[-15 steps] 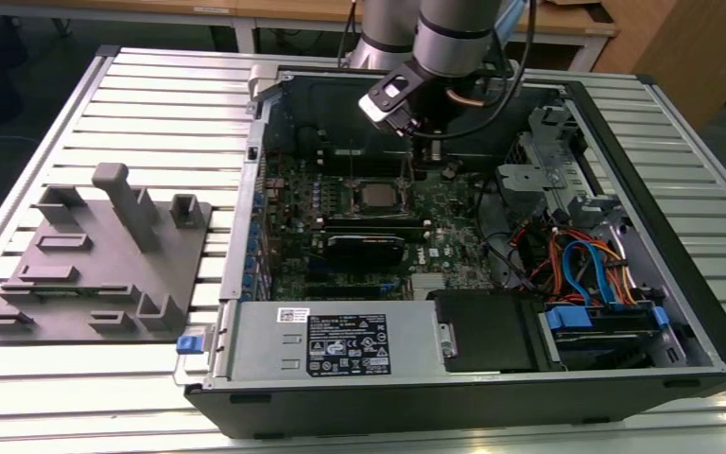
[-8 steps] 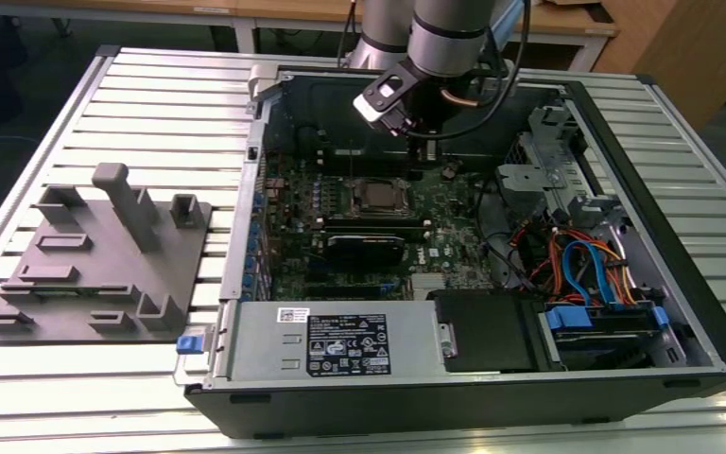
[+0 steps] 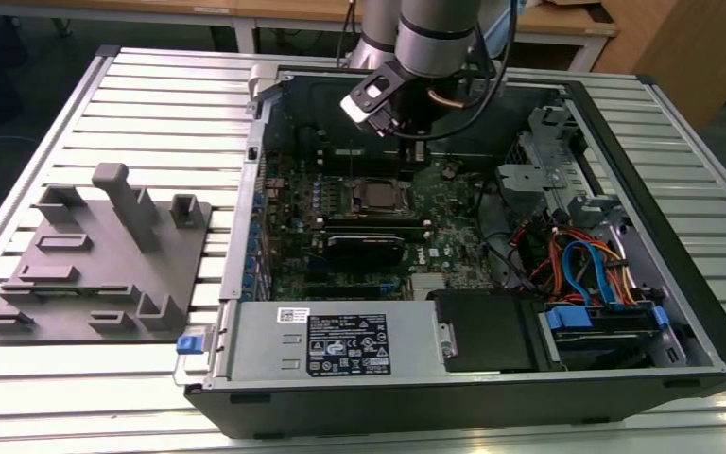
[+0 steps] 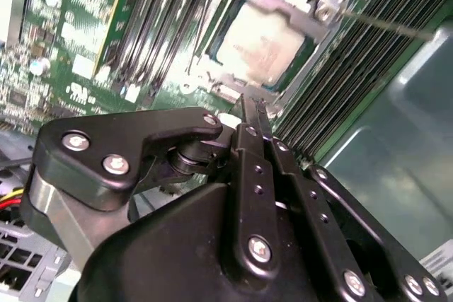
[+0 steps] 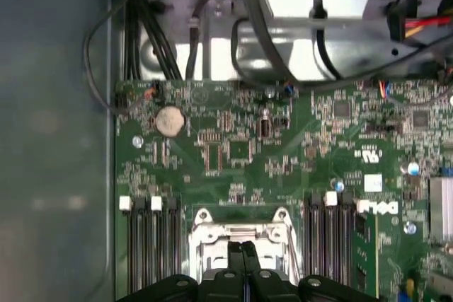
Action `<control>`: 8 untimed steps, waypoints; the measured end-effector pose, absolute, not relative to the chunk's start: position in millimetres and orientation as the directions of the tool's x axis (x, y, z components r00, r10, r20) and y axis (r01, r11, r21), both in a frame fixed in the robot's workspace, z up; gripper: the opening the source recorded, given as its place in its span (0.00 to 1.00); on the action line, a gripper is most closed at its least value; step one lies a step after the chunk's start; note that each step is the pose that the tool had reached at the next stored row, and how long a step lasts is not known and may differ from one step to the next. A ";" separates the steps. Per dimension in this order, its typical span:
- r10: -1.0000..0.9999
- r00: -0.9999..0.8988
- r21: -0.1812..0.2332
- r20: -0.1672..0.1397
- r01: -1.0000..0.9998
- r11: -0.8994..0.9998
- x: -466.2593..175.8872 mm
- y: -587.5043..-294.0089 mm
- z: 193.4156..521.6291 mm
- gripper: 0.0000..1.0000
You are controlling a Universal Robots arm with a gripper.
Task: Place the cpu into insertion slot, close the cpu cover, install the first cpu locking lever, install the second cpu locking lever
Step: 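Close the cpu cover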
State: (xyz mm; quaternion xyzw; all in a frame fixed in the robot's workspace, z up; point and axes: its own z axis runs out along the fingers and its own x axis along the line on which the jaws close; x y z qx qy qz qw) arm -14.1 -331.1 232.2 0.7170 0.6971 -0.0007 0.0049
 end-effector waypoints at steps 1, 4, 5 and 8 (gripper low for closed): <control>1.000 0.028 0.006 -0.008 1.000 -0.028 -17.0 -331.1 231.7 0.10; 1.000 0.028 0.006 -0.008 1.000 -0.028 -26.6 -331.1 230.1 0.10; 1.000 0.028 0.006 -0.008 1.000 -0.028 -29.6 -331.1 229.5 0.10; 1.000 0.028 0.006 -0.008 1.000 -0.028 -37.2 -331.0 227.3 0.10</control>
